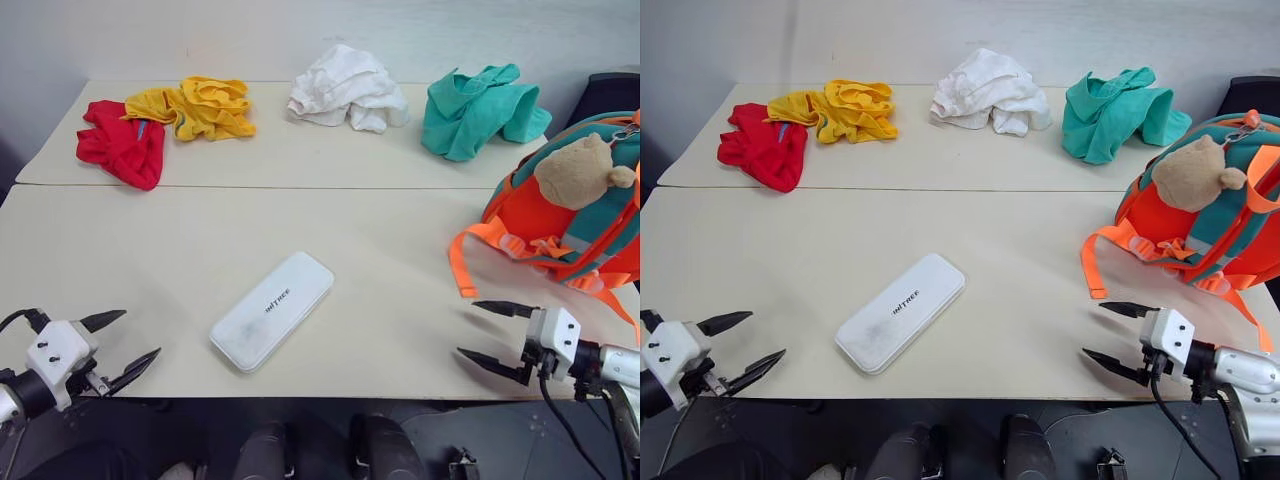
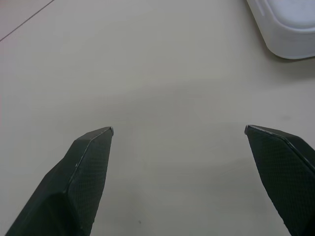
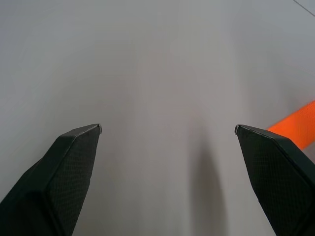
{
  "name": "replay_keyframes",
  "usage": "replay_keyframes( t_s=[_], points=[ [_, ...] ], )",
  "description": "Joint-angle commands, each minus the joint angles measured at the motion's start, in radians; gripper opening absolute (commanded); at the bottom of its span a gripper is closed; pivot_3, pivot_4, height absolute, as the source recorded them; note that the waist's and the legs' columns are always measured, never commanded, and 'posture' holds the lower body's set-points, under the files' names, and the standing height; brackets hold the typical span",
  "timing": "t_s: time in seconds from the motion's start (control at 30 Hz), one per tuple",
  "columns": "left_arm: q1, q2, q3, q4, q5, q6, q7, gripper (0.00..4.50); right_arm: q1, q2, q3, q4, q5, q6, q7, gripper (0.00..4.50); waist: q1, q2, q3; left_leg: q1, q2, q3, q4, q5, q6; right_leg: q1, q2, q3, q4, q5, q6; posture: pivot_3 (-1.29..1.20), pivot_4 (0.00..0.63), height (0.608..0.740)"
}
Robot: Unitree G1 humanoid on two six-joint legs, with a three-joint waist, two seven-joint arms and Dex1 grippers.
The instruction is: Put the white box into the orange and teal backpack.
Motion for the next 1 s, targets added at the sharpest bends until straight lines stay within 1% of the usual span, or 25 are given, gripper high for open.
replay_keyframes(
  t_s=[0.03,0.17,0.3,0.37,0.4,0.5,0.57,0.63,0.7,0.77,0.8,0.9,1.0],
  points=[
    [0.001,-0.006,0.009,-0.038,-0.026,0.018,0.005,4.50,-0.008,0.012,0.002,-0.020,0.008,0.000,-0.011,4.47,0.000,0.000,0.000,0.000,0.000,0.000,0.000,0.000,0.000,0.000,0.000,0.000,0.000,0.000,0.000,0.00,0.150,0.740],
    [0.007,0.004,0.023,-0.075,-0.095,0.132,-0.010,4.50,-0.029,0.030,0.015,-0.026,0.015,0.009,-0.024,4.47,0.000,0.000,0.000,0.000,0.000,0.000,0.000,0.001,0.002,0.001,0.000,0.000,0.000,0.000,0.000,0.00,0.150,0.740],
    [0.094,0.043,0.040,-0.197,-0.208,0.295,-0.091,4.50,-0.114,0.067,0.060,-0.133,0.059,0.142,-0.070,4.47,-0.005,0.000,0.001,0.000,0.000,0.000,0.001,0.001,0.000,0.000,0.000,0.000,0.001,0.000,0.000,0.00,0.150,0.740],
    [0.150,0.011,0.022,-0.275,-0.221,0.294,-0.099,4.12,-0.198,0.112,0.114,-0.167,0.017,0.237,-0.159,4.10,-0.009,0.002,0.001,0.001,0.000,0.000,0.001,0.001,-0.001,0.000,0.000,0.001,0.002,0.000,0.000,0.00,0.150,0.740],
    [0.169,-0.003,0.012,-0.303,-0.215,0.290,-0.097,3.88,-0.229,0.130,0.136,-0.178,-0.005,0.275,-0.199,3.83,-0.010,0.002,0.002,0.001,0.000,0.000,0.000,0.001,-0.001,0.000,0.000,0.001,0.002,0.000,0.000,0.00,0.150,0.740],
    [0.181,-0.047,-0.050,-0.359,-0.158,0.281,-0.042,2.90,-0.305,0.197,0.210,-0.193,-0.067,0.356,-0.286,2.79,-0.001,0.002,0.002,0.000,0.000,0.000,0.000,0.001,-0.002,-0.001,0.000,0.000,0.002,0.000,-0.001,0.00,0.150,0.740],
    [0.171,-0.086,-0.095,-0.369,-0.113,0.271,0.008,2.24,-0.357,0.251,0.262,-0.168,-0.123,0.352,-0.332,2.08,0.004,0.003,0.002,-0.001,0.000,-0.001,0.000,0.001,-0.002,-0.002,0.001,-0.001,0.002,-0.001,-0.001,0.00,0.150,0.740],
    [0.173,-0.132,-0.165,-0.372,-0.059,0.259,0.053,1.58,-0.435,0.322,0.326,-0.076,-0.193,0.316,-0.373,1.37,0.002,0.002,0.002,-0.001,0.000,0.000,0.000,0.002,-0.001,-0.002,0.001,0.000,0.002,-0.001,-0.001,0.00,0.150,0.740],
    [0.180,-0.152,-0.215,-0.374,-0.016,0.253,0.077,0.86,-0.491,0.372,0.359,0.008,-0.238,0.272,-0.398,0.63,-0.003,0.002,0.001,-0.001,-0.001,0.001,0.001,0.004,0.004,-0.001,0.001,0.000,0.003,0.000,-0.001,0.00,0.150,0.740],
    [0.171,-0.177,-0.258,-0.378,0.017,0.260,0.120,0.23,-0.549,0.425,0.389,0.109,-0.267,0.217,-0.408,0.00,-0.004,0.002,0.001,-0.001,-0.001,0.001,0.001,0.005,0.005,-0.002,0.001,0.000,0.004,0.000,-0.001,0.00,0.150,0.740],
    [0.164,-0.186,-0.270,-0.379,0.026,0.264,0.137,0.01,-0.569,0.442,0.398,0.147,-0.277,0.197,-0.407,0.00,-0.004,0.002,0.001,-0.001,-0.001,0.001,0.001,0.005,0.005,-0.002,0.001,0.000,0.004,0.000,-0.001,0.00,0.150,0.740],
    [0.126,-0.220,-0.294,-0.397,0.007,0.279,0.174,0.01,-0.616,0.493,0.416,0.236,-0.254,0.168,-0.347,0.00,-0.003,0.002,0.001,-0.001,-0.001,0.000,0.001,0.005,0.005,-0.002,0.001,0.000,0.004,0.000,-0.001,0.00,0.150,0.740],
    [0.087,-0.244,-0.301,-0.398,-0.010,0.299,0.208,0.01,-0.645,0.513,0.431,0.297,-0.252,0.167,-0.292,0.00,-0.005,0.002,0.001,-0.001,-0.001,0.000,0.001,0.006,0.006,-0.002,0.001,0.000,0.005,0.000,0.000,0.00,0.150,0.740]
  ],
)
